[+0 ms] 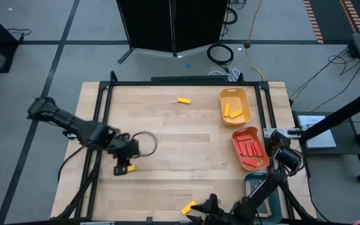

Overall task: Sort blocks
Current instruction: Put the yellow block into the yellow bin

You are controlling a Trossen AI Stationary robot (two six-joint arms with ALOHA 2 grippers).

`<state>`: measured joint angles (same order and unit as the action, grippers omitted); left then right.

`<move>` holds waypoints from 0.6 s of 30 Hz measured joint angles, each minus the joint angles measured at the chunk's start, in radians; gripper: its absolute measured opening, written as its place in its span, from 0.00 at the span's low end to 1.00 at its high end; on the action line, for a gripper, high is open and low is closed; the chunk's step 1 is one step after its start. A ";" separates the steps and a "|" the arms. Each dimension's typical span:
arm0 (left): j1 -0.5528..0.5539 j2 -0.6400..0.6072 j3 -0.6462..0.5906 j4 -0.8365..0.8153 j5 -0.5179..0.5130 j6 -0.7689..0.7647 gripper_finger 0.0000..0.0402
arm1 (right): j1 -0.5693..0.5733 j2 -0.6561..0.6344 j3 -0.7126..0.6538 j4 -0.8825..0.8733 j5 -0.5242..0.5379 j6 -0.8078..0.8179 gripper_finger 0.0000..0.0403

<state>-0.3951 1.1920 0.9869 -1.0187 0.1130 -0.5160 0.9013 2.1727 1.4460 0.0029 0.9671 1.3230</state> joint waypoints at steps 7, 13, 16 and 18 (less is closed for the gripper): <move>-0.192 -0.100 -0.301 0.196 -0.106 -0.227 0.47 | -0.109 -0.004 0.000 0.097 -0.007 -0.203 0.49; -0.274 -0.100 -0.420 0.350 -0.228 -0.262 0.47 | -0.219 -0.005 0.000 0.105 -0.157 -0.303 0.49; -0.304 -0.099 -0.440 0.378 -0.269 -0.280 0.47 | -0.264 -0.005 0.000 0.107 -0.210 -0.379 0.48; -0.326 -0.098 -0.453 0.382 -0.307 -0.336 0.47 | -0.287 -0.005 0.000 0.111 -0.212 -0.444 0.43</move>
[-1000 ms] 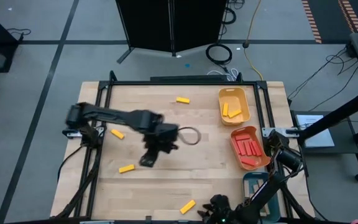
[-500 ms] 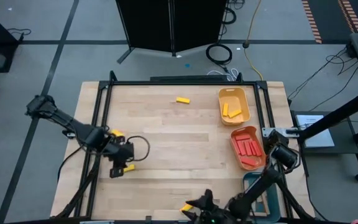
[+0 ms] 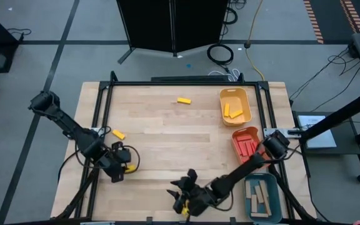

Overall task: Sort blocks
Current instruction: Put the yellow block into the yellow bin

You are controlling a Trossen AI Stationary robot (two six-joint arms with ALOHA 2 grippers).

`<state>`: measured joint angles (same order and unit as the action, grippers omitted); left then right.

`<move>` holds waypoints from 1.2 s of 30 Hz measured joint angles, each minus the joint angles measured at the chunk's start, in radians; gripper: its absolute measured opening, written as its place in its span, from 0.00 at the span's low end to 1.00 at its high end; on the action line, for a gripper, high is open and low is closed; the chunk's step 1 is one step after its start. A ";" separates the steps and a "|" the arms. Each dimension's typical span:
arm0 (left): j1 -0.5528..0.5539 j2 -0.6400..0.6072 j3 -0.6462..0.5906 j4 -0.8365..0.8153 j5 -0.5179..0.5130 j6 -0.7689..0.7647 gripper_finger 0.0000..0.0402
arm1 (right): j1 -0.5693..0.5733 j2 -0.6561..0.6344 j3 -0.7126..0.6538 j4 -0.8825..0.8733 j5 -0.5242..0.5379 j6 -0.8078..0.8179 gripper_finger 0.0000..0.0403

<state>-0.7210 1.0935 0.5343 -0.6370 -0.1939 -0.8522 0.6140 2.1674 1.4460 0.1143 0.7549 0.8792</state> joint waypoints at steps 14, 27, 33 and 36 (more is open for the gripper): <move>-0.101 0.000 -0.071 0.091 -0.142 -0.216 0.47 | -0.134 0.000 0.000 0.213 -0.162 -0.373 0.01; -0.136 0.001 -0.233 0.362 -0.144 -0.241 0.47 | -0.239 0.000 0.000 0.211 -0.345 -0.435 0.00; -0.163 0.000 -0.265 0.422 -0.168 -0.204 0.47 | -0.299 0.000 0.000 0.205 -0.346 -0.484 0.00; -0.174 0.008 -0.267 0.418 -0.196 -0.188 0.47 | -0.336 0.000 0.000 0.205 -0.346 -0.494 0.00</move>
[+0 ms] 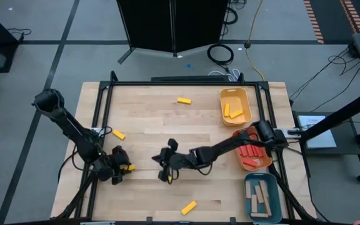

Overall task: Sort blocks
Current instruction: Put the yellow block into the yellow bin

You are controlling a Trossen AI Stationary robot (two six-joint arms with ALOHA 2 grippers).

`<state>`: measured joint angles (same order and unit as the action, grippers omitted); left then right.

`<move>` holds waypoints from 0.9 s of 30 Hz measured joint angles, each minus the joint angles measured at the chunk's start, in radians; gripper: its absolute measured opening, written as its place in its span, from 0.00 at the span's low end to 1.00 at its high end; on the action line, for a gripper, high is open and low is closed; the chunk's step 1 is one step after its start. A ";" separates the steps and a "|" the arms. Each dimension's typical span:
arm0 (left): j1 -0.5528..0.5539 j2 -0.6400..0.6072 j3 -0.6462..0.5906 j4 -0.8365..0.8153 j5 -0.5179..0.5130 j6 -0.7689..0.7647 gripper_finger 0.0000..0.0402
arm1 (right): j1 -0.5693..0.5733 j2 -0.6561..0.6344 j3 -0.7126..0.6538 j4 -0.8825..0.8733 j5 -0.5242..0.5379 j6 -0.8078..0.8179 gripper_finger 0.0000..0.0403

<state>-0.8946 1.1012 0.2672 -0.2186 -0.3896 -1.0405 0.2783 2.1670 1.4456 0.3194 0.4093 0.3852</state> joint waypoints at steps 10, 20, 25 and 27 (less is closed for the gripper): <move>-0.065 0.131 0.005 0.050 -0.082 0.003 0.38 | -0.079 0.000 0.000 0.015 -0.042 -0.030 0.00; -0.070 0.136 0.019 0.070 -0.107 -0.030 0.21 | -0.079 0.000 0.000 -0.021 -0.308 -0.146 0.00; -0.071 0.137 0.019 0.089 -0.119 -0.052 0.21 | -0.077 0.000 0.000 -0.085 -0.311 -0.146 0.00; -0.070 0.138 0.018 0.111 -0.129 -0.046 0.21 | -0.076 -0.003 0.000 -0.119 -0.312 -0.146 0.00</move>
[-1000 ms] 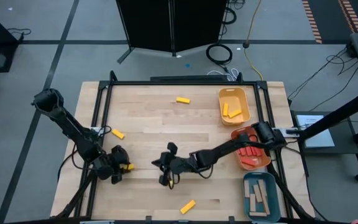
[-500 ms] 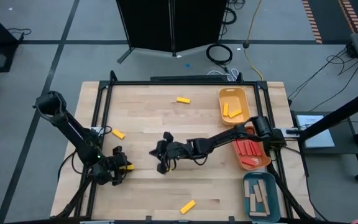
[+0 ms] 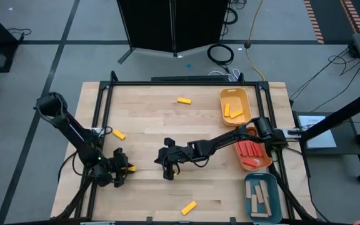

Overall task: Sort blocks
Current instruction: Put the yellow block into the yellow bin

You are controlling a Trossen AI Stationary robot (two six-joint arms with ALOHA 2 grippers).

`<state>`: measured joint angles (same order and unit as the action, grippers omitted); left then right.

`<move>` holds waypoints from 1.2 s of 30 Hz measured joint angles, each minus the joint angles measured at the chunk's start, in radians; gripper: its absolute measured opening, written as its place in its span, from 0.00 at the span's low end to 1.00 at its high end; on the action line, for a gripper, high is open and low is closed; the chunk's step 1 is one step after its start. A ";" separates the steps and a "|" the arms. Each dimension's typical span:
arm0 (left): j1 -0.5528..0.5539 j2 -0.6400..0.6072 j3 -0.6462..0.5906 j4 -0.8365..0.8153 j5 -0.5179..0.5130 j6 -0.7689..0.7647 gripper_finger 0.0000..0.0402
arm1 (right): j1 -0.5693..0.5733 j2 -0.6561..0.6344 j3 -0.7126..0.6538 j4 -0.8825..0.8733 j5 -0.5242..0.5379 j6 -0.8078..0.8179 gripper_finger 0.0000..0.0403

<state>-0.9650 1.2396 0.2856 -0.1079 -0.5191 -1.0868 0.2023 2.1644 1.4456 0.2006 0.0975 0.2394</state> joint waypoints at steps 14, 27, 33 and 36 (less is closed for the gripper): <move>0.348 0.000 0.000 0.490 -0.262 0.540 0.21 | 0.122 -0.295 0.001 -0.651 0.096 0.033 0.00; 1.001 0.318 0.332 0.833 0.482 0.948 0.21 | 0.362 -0.587 -0.116 -1.336 0.655 0.713 0.00; 1.154 0.670 0.767 0.785 0.766 0.965 0.22 | 0.383 -0.724 -0.297 -1.362 0.663 0.904 0.00; 1.202 0.838 1.006 0.770 0.814 0.920 0.22 | 0.383 -0.787 -0.364 -1.349 0.671 0.957 0.00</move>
<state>0.2368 2.0774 1.2919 0.6621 0.2954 -0.1665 0.5854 1.3776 1.0812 -1.1487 0.7685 1.1967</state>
